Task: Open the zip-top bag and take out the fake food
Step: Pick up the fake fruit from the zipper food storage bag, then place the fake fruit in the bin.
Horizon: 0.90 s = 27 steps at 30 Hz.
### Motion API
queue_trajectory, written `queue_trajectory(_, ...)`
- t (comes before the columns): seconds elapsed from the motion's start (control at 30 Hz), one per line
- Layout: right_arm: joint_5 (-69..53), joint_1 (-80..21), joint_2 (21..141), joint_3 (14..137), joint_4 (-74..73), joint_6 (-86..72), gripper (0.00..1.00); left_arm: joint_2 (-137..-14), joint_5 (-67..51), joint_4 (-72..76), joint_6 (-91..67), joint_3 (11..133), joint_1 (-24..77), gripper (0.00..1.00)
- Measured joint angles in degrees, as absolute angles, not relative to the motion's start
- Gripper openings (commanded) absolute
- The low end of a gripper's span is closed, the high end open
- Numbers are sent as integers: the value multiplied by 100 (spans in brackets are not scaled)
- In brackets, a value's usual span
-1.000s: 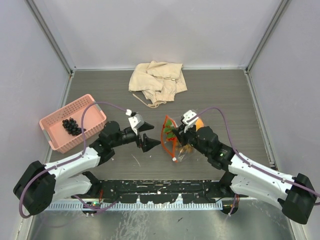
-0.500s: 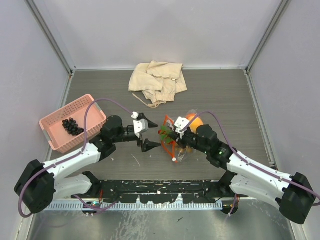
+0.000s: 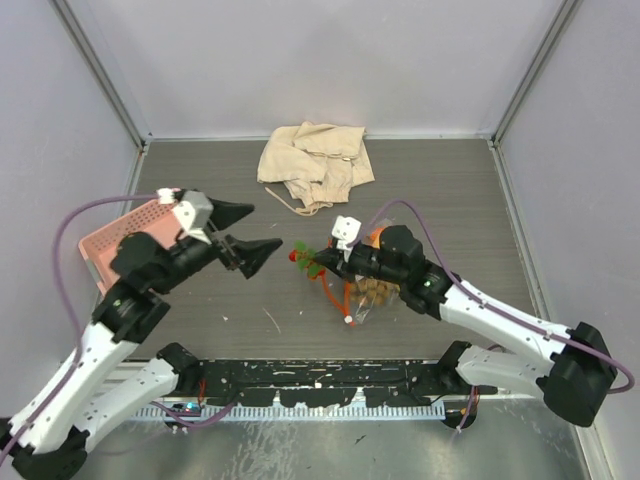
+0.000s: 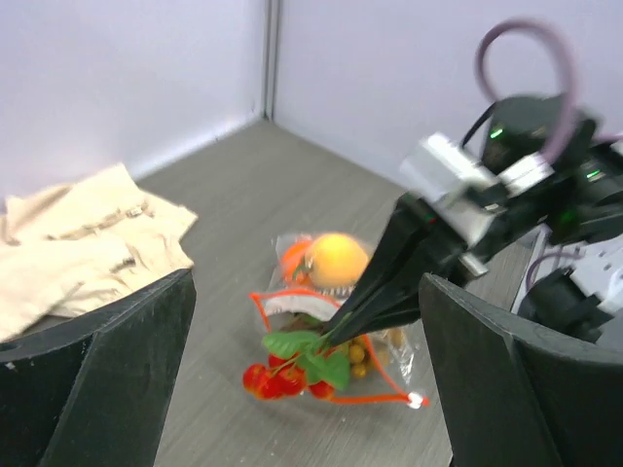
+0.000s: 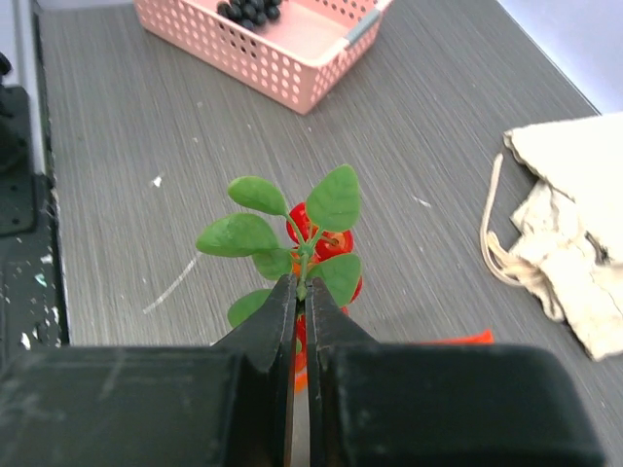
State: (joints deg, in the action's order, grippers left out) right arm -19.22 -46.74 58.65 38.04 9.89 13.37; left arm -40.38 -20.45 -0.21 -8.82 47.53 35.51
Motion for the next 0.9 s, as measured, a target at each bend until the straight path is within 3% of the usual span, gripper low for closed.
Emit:
queue_trajectory(0.13,-2224,-4668,6490,4458,1020,1120,1,-3767,-1627,-1109,-1052,5798,3544,98)
queue_trajectory(0.27,-2462,-4665,7338,5218,1179,690,1,-4239,-1376,-2075,-1140,7155,3544,98)
queue_trajectory(0.43,-2652,-4665,8366,6029,1439,-14,1,-4534,-1385,-2576,-1160,7675,3544,98)
queue_trajectory(0.67,-2696,-4762,9782,7382,1704,-849,1,-4930,-1660,-2237,-1559,7736,3544,98)
queue_trajectory(0.9,-2738,-4877,11273,9091,1900,-1594,1,-6226,-2104,-1581,-2075,8586,3544,98)
